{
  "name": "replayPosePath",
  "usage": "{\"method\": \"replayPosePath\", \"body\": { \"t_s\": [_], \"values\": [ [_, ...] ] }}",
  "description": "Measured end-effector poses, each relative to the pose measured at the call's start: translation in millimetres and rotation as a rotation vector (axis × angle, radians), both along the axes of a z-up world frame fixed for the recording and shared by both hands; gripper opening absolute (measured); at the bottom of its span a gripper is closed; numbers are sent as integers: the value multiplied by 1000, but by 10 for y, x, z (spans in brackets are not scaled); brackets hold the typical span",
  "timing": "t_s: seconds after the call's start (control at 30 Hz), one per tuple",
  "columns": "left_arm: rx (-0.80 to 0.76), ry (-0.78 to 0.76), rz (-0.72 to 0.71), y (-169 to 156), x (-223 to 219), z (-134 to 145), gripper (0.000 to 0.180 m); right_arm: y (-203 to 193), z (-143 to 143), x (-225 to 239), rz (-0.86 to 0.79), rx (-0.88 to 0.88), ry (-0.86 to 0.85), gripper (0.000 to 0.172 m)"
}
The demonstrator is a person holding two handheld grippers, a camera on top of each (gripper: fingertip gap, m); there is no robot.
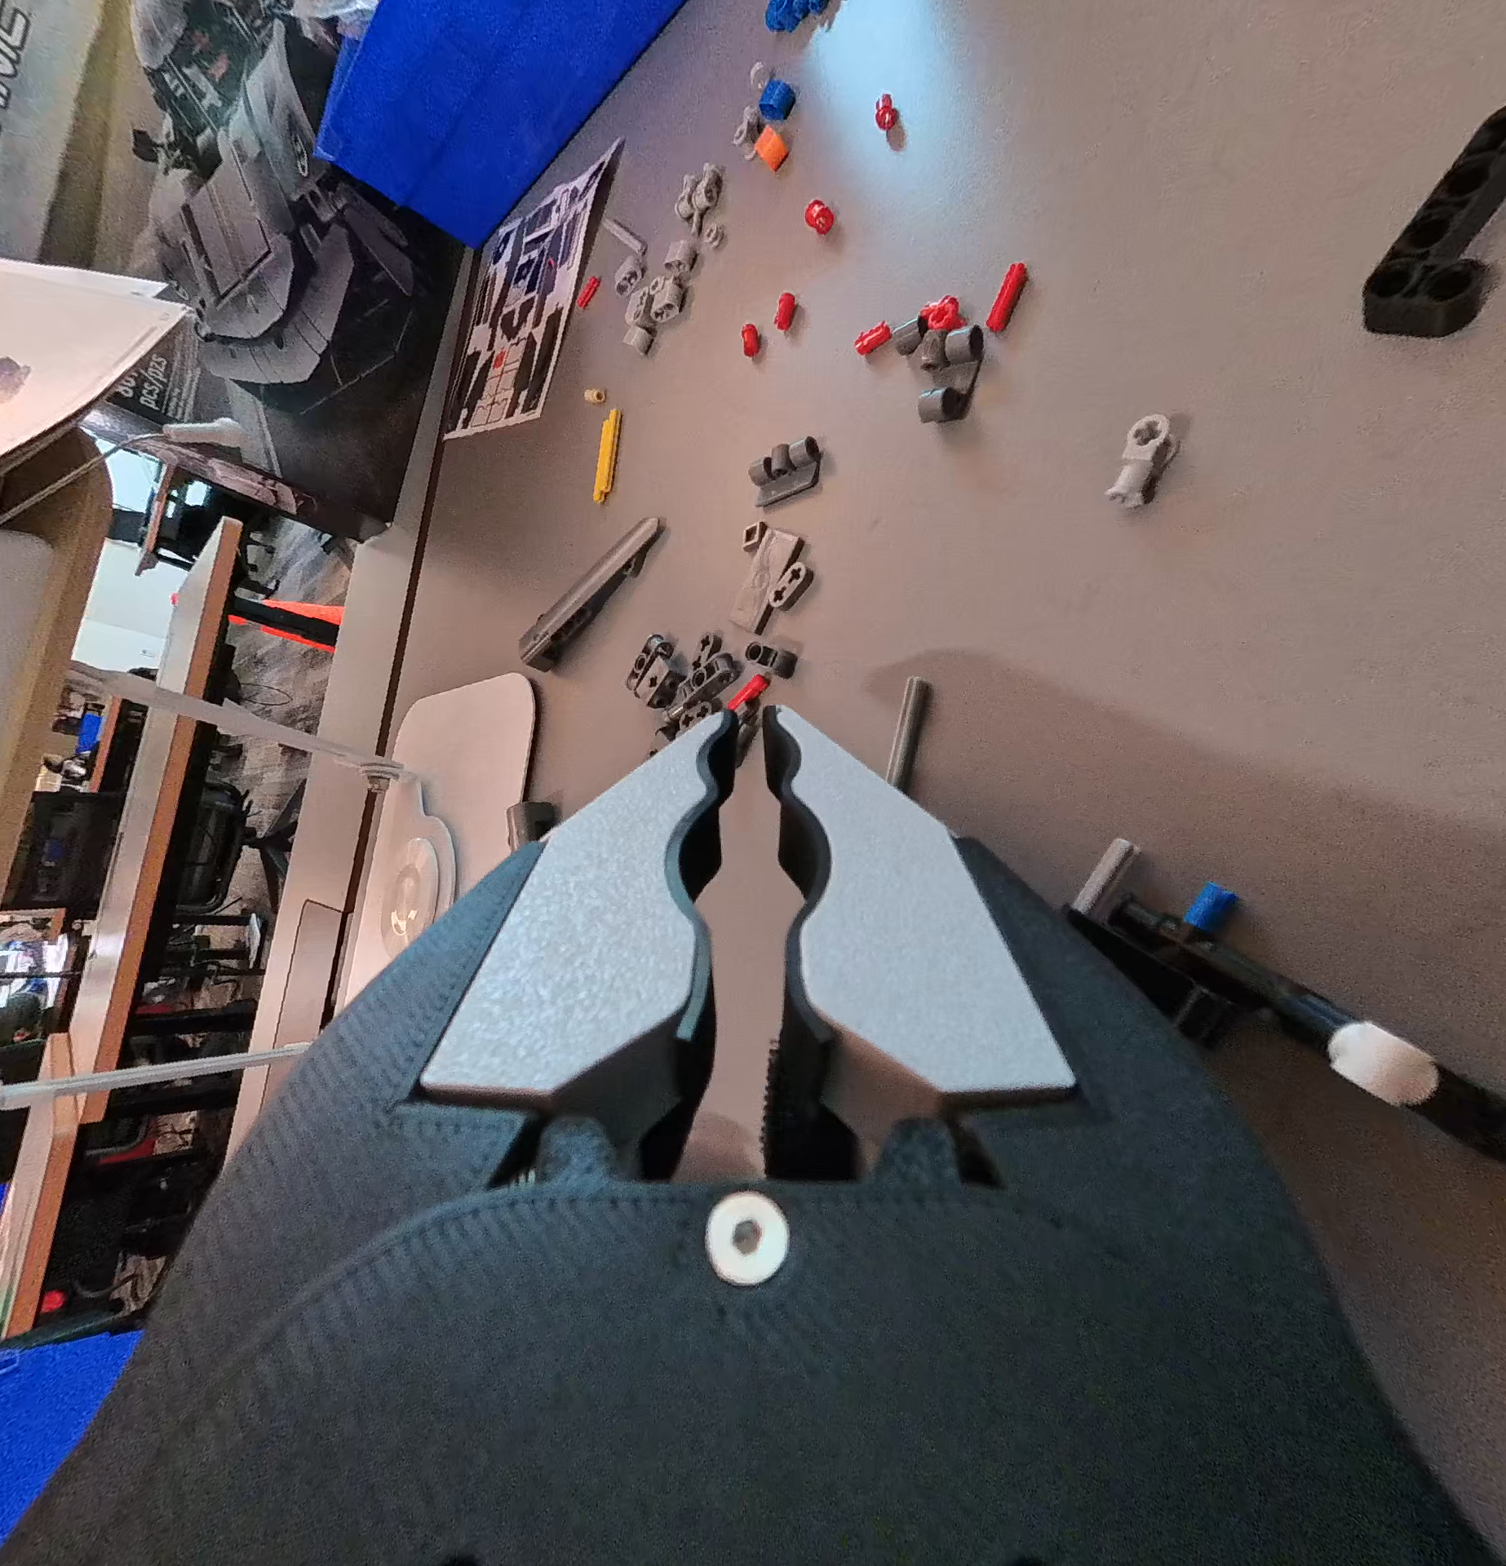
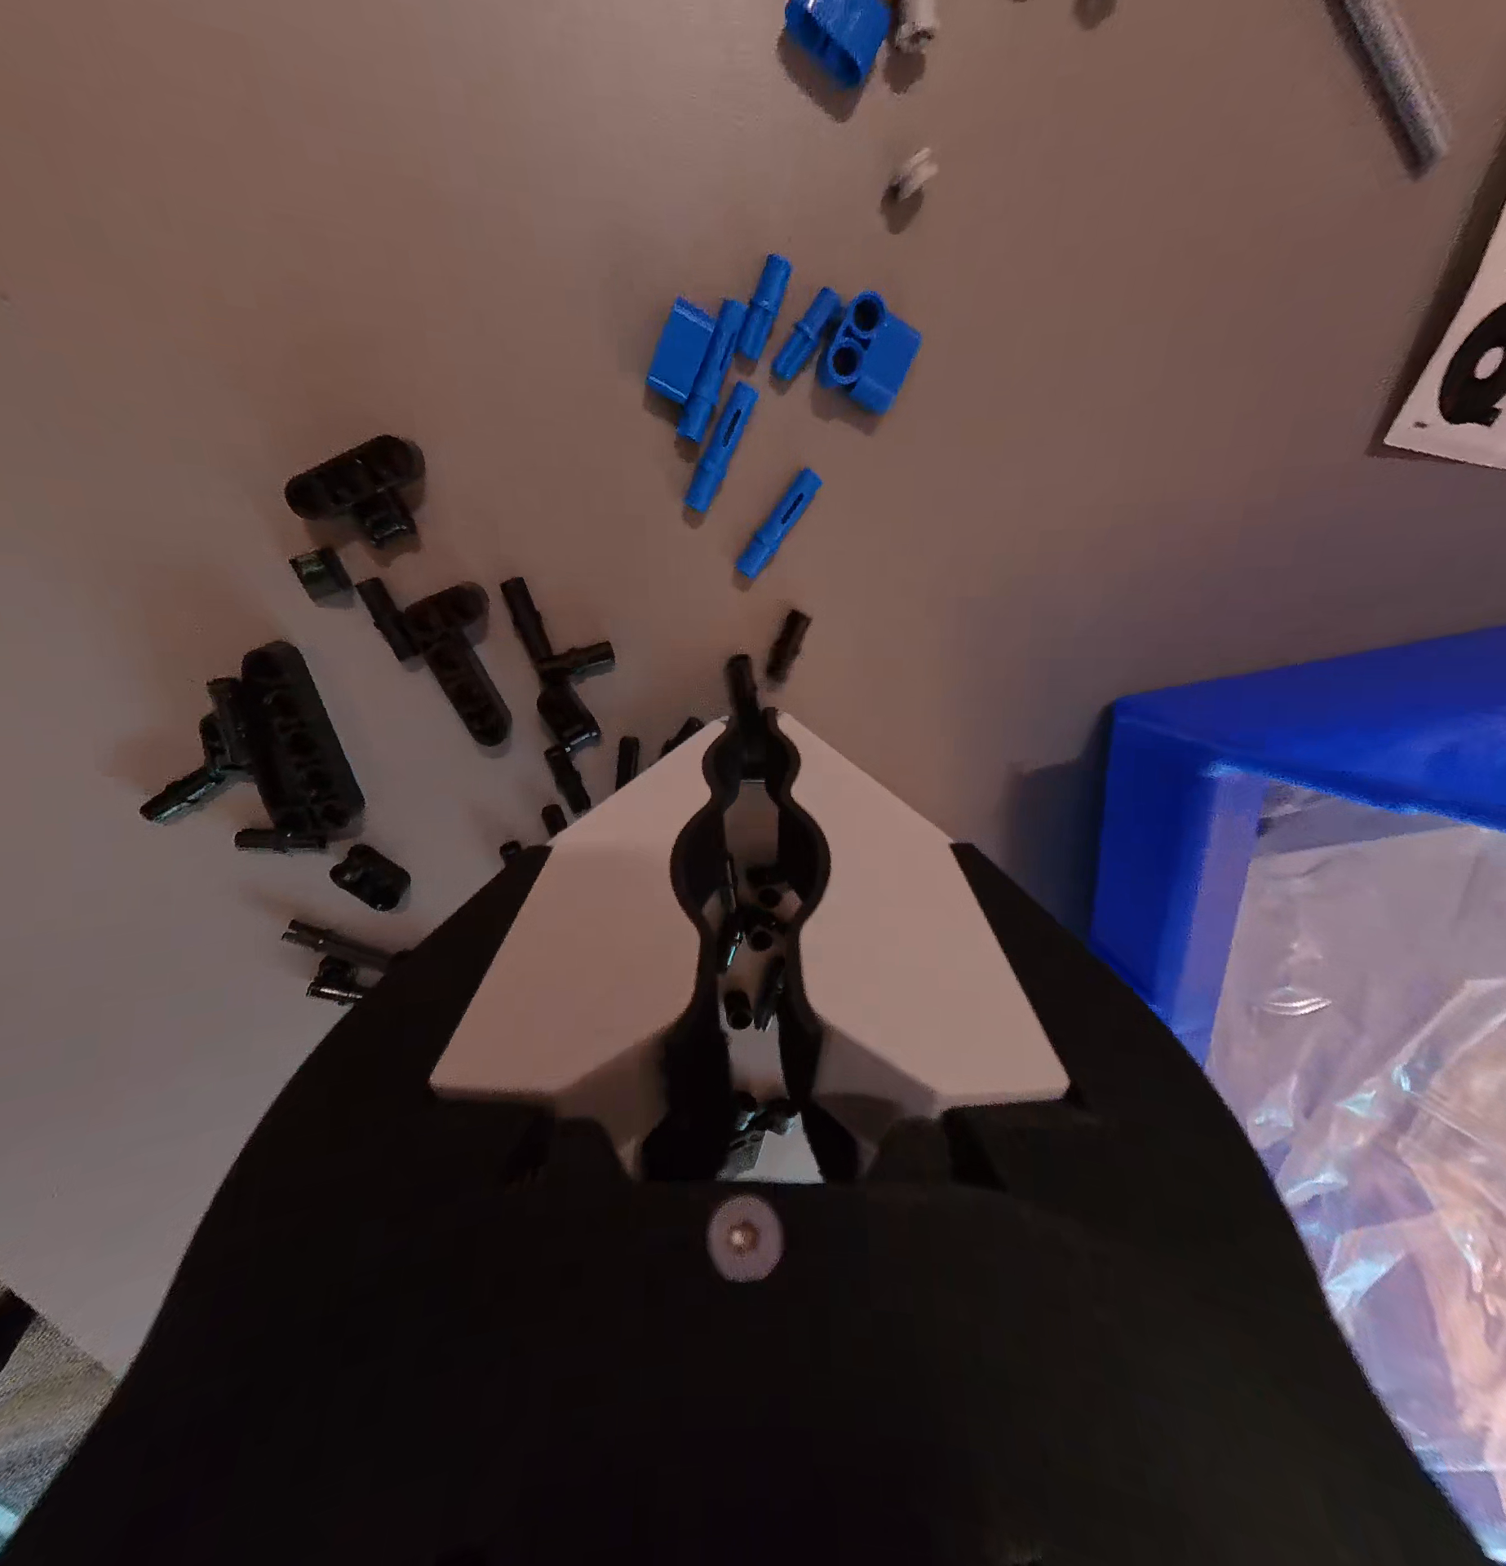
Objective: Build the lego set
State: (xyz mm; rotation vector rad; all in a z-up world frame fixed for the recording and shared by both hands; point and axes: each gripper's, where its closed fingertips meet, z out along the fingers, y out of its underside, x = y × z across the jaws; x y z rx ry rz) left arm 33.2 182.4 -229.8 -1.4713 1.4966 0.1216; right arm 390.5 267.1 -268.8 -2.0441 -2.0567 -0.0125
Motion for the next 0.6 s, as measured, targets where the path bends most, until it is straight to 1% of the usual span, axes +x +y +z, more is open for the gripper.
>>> {"method": "replayPosePath", "body": {
  "t_s": [0.17,0.4,0.5,0.6],
  "values": [
    [-3,6,0,11,0,-19,4,-7,-1,-9,-15,-40,16,0],
    [5,2,-1,24,15,9,4,-5,14,-36,-82,-35,107,0],
    [11,-4,-2,24,23,33,4,-37,87,-116,-106,-33,188,0],
    [19,-13,-5,19,43,69,5,-89,239,-261,-109,-10,290,0]
  ]
}}
